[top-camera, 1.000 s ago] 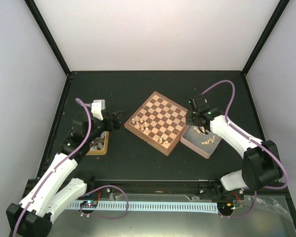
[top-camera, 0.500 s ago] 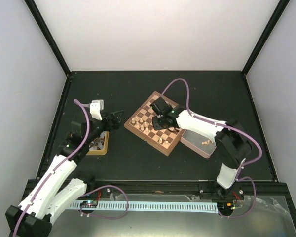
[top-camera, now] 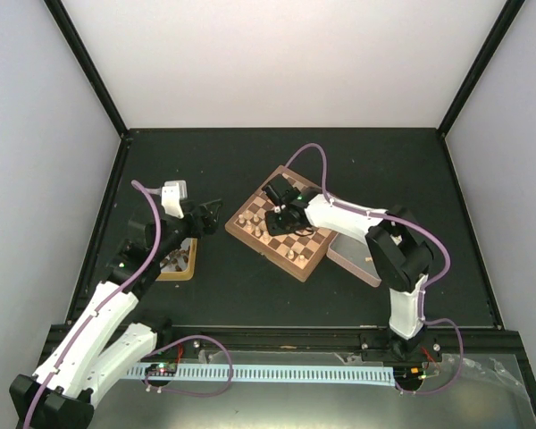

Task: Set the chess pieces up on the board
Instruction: Place the chess piece on the chessboard, then pick up the chess piece from the storage box.

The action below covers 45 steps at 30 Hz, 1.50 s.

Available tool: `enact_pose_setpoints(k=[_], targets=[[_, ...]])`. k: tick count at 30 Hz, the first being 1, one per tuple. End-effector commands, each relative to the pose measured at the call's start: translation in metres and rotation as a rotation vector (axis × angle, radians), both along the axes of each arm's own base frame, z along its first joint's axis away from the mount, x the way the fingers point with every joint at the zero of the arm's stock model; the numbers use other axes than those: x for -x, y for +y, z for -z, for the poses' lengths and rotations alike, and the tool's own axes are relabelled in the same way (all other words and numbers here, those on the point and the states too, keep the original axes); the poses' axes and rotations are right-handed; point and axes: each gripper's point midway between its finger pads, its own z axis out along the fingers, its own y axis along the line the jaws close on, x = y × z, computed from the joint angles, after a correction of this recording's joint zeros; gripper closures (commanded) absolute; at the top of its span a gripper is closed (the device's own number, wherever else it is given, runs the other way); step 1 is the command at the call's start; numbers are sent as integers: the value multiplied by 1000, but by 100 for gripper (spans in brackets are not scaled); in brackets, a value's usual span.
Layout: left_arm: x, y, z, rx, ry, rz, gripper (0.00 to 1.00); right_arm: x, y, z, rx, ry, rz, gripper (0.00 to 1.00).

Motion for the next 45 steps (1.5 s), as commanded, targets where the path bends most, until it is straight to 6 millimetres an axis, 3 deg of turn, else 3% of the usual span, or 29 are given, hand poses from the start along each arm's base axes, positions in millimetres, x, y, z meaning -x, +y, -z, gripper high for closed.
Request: enact_pose_setpoints(k=[1,12,18,23,29,32,35,40,45], targets=[[-1,4,-4,-2,-12,-18,4,-3,15,-4,-48,3,-29,93],[-1,5,-3,-5,-12,-23,5,-6,16,8,-27,15,-26,91],[0,6,-3,-9,-15,-26,4,-6,12,6,-10,8,-18,82],[0,7,-4,-7,-19,-27,5,-9,12,-10,-31,-21,-11,77],[2,6,-6,-8,-21,-23,5,-16,3,-44,-75,-91,44,74],[3,5,-7,-11,-26,-14,5,-20,-16,-59,-82,-133,112,74],[4,4,-9,-12,-33,-1,5,-23,-48,-70,-72,-182,195,74],[6,0,-12,-11,-46,26,5,-19,-130,-77,5,-237,370,74],[6,-9,-15,9,-60,75,5,-3,-204,-60,111,-247,518,74]])
